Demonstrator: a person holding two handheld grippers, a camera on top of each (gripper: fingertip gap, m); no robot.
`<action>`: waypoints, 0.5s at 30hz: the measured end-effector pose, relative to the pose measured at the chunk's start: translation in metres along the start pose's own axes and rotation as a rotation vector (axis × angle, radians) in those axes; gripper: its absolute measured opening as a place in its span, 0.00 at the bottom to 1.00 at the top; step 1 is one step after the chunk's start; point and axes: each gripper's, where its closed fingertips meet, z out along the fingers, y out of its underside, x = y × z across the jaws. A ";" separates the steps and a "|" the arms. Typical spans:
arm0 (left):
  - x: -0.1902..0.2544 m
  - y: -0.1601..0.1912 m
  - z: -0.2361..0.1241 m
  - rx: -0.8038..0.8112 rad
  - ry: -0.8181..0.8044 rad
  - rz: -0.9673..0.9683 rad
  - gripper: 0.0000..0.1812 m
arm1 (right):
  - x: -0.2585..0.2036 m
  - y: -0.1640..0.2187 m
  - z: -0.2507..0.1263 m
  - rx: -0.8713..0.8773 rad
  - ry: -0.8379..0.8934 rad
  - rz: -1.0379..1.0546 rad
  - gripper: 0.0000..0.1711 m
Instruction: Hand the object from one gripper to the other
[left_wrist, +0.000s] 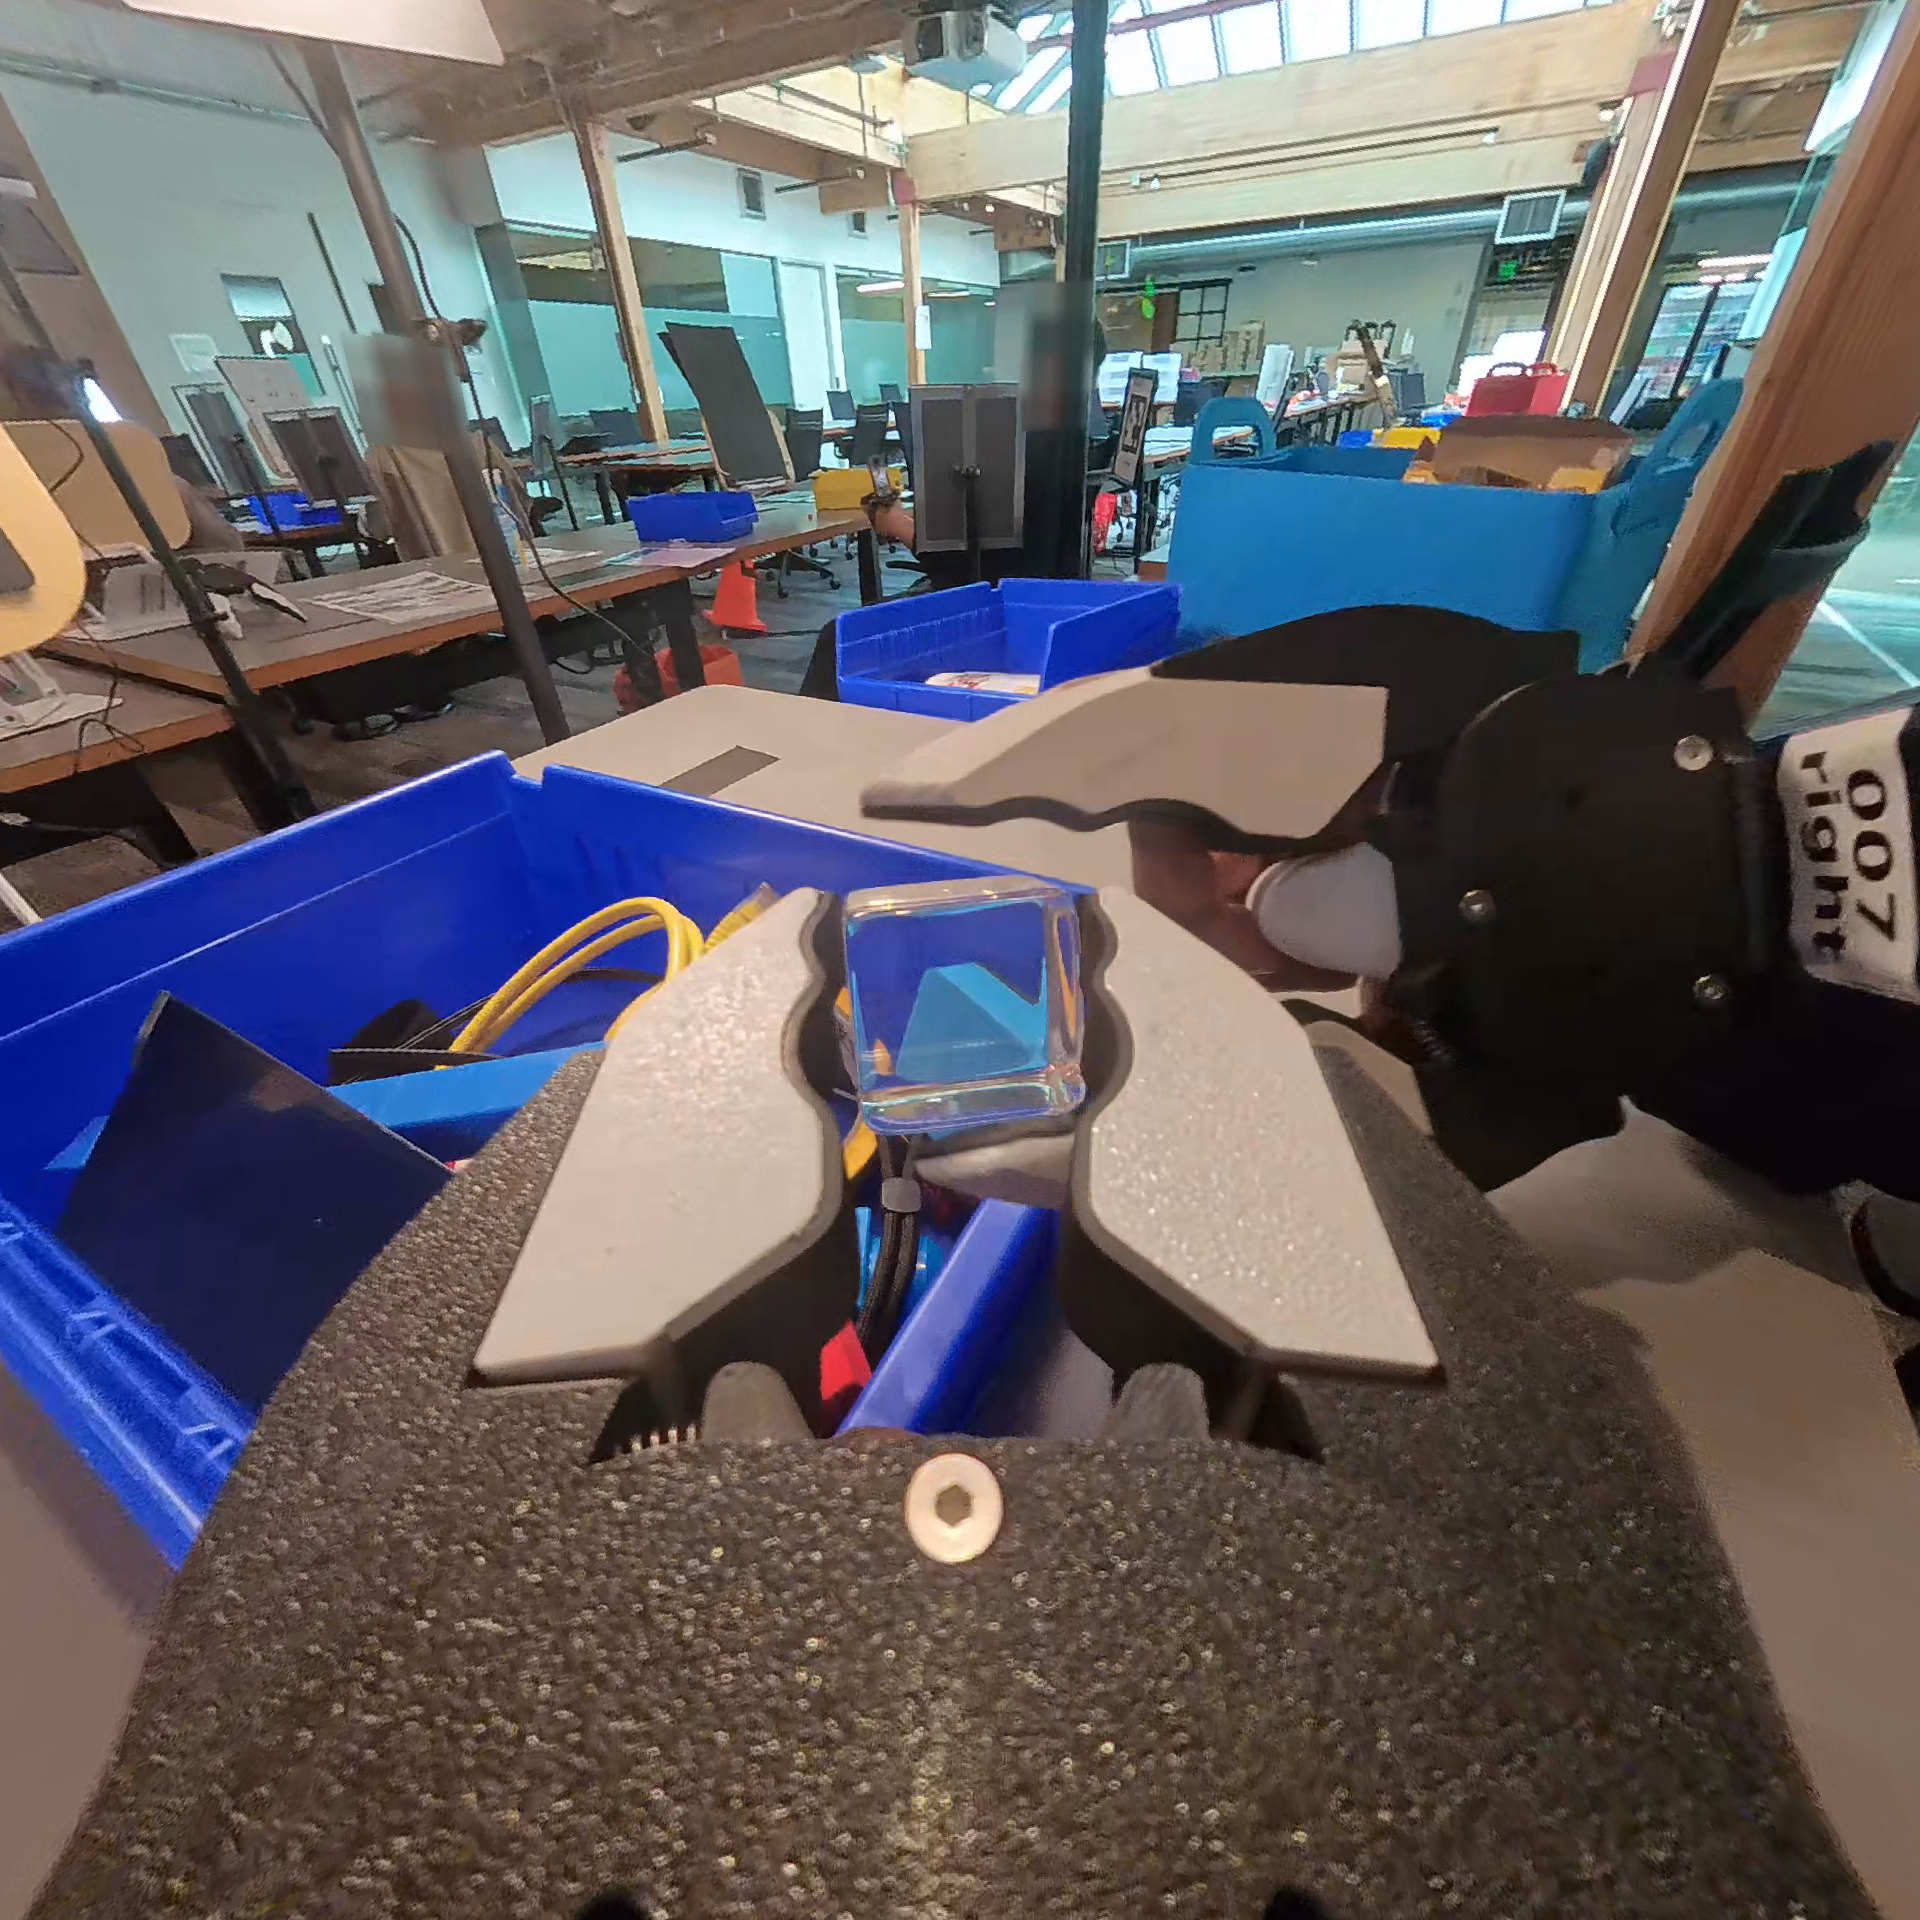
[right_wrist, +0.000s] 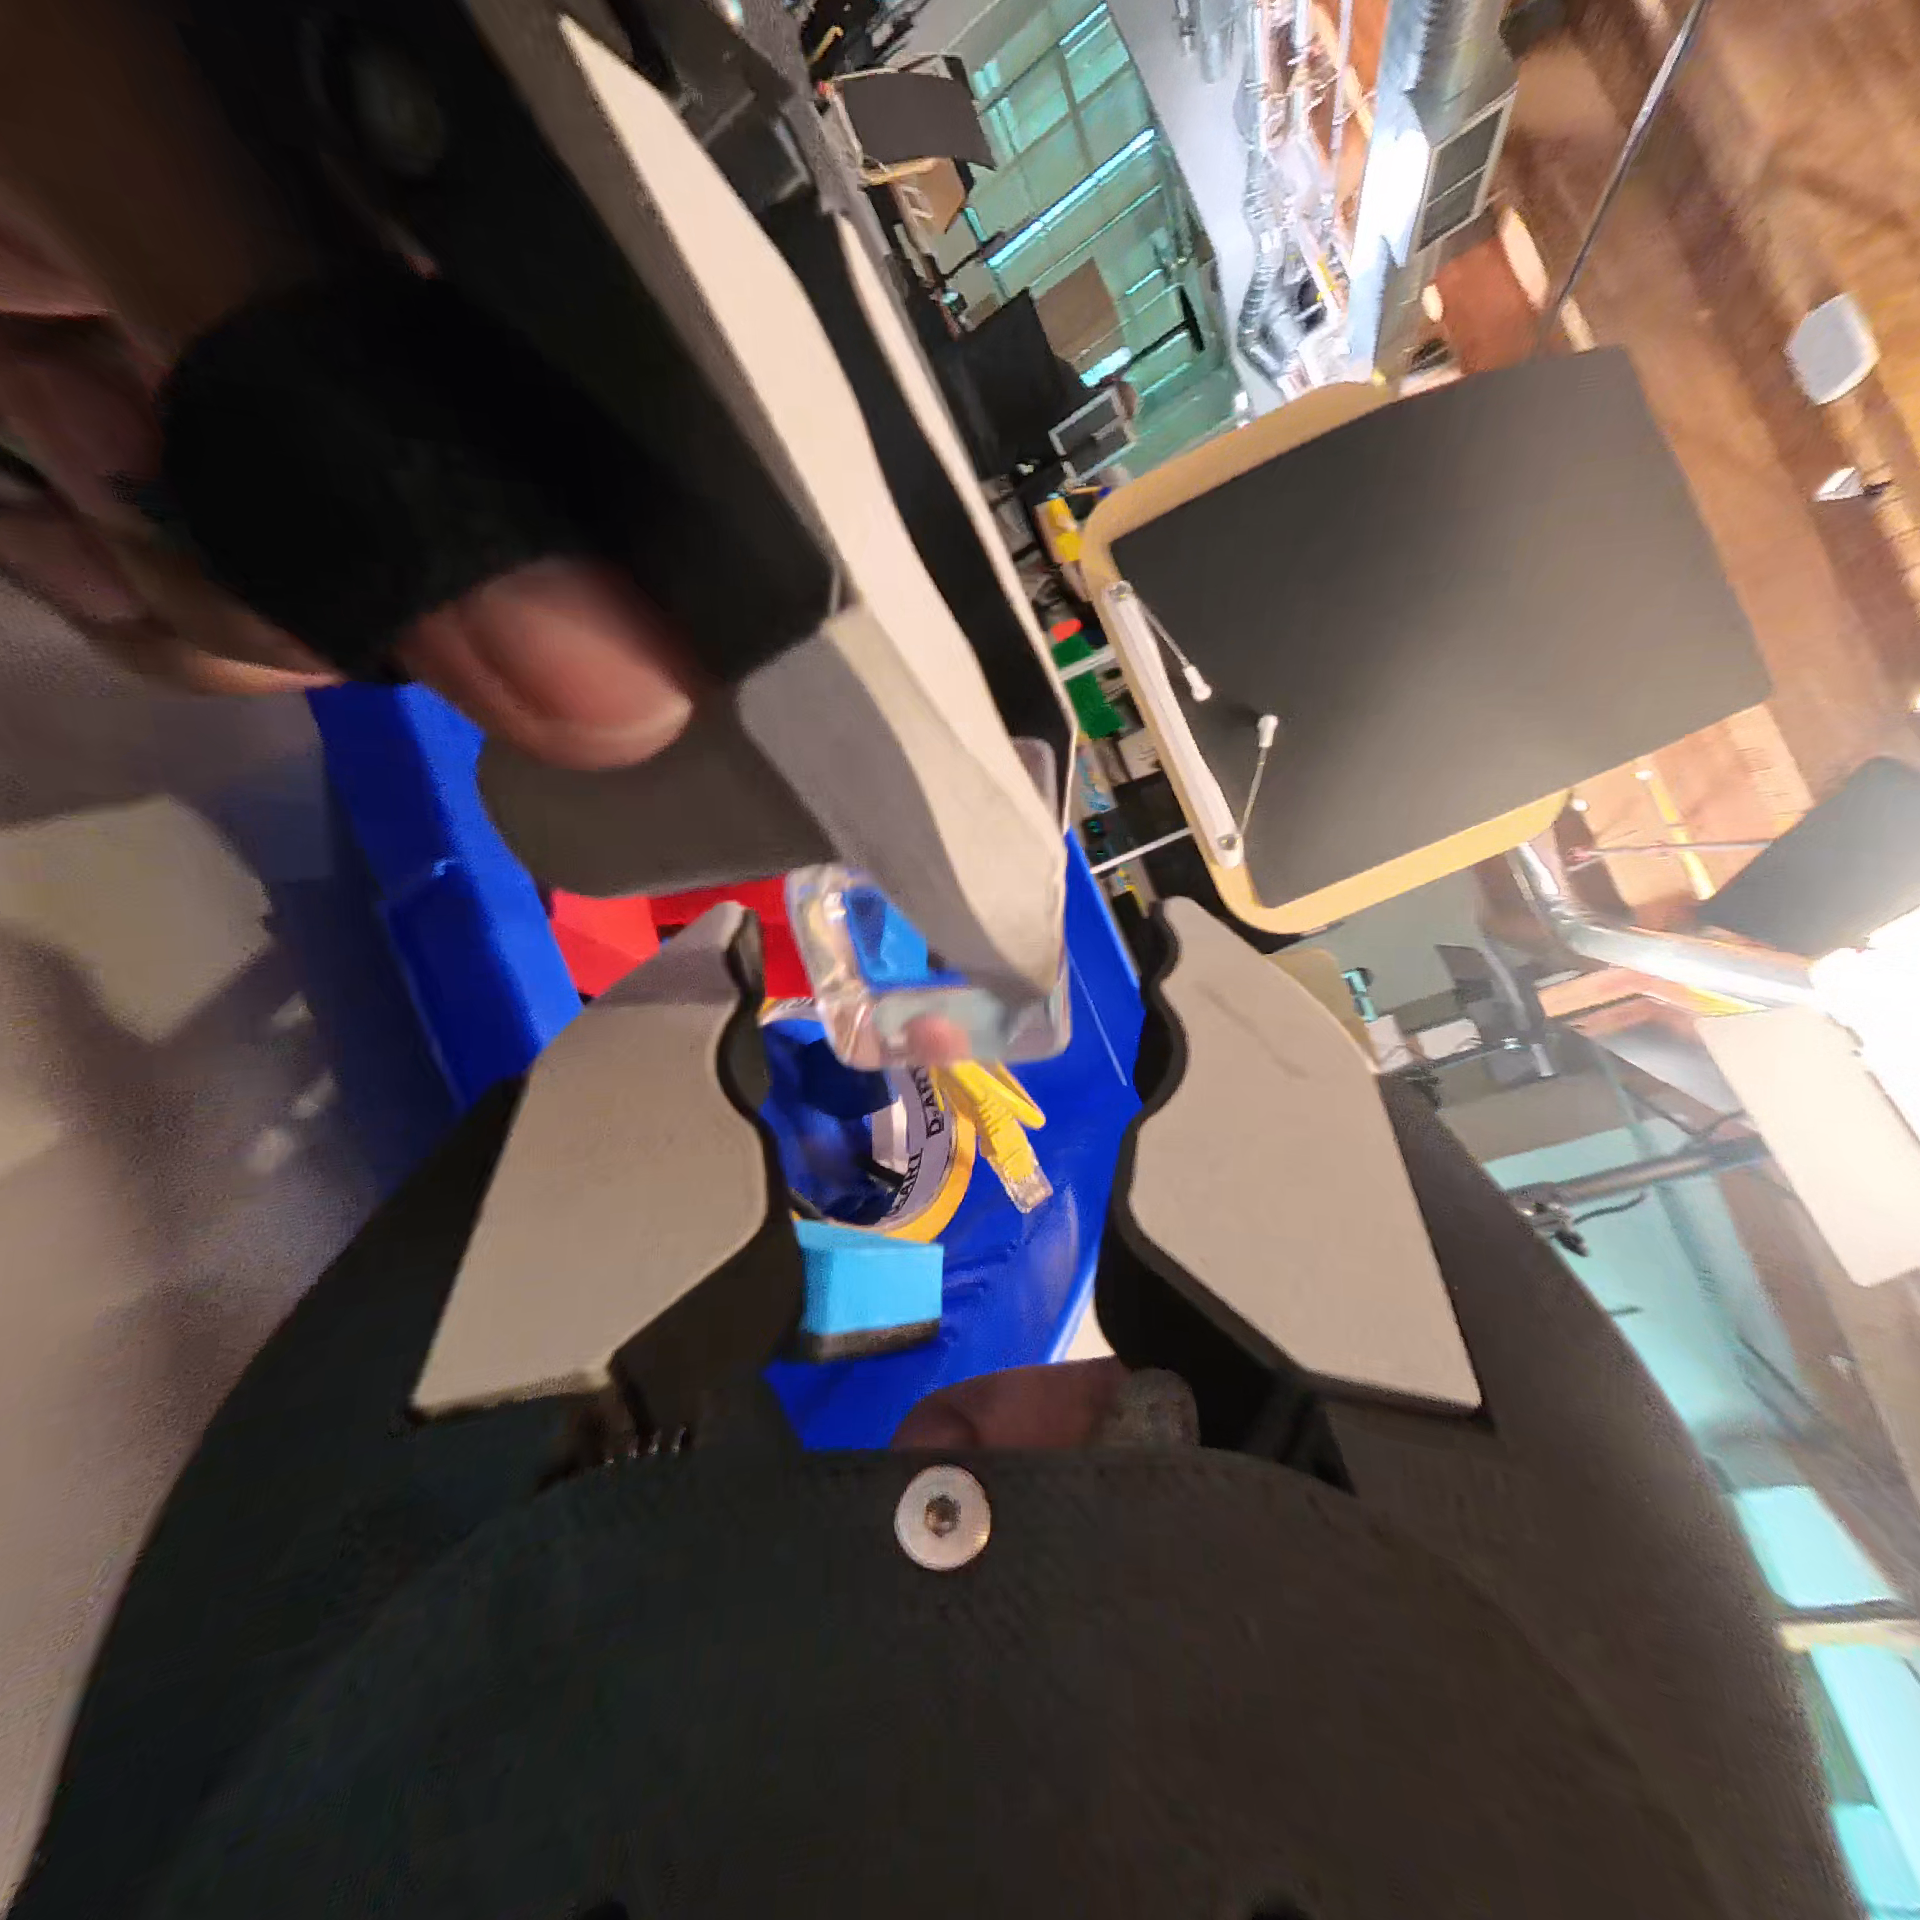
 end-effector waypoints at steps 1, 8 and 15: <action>0.002 0.003 -0.001 -0.005 0.010 0.008 0.24 | -0.003 -0.001 0.003 0.003 0.012 -0.011 0.34; 0.006 -0.002 -0.013 0.080 0.101 -0.019 0.29 | -0.012 0.000 0.004 0.113 -0.054 0.296 0.27; 0.006 -0.009 -0.019 0.096 0.224 -0.208 0.35 | 0.012 -0.006 -0.014 0.351 -0.080 0.577 0.26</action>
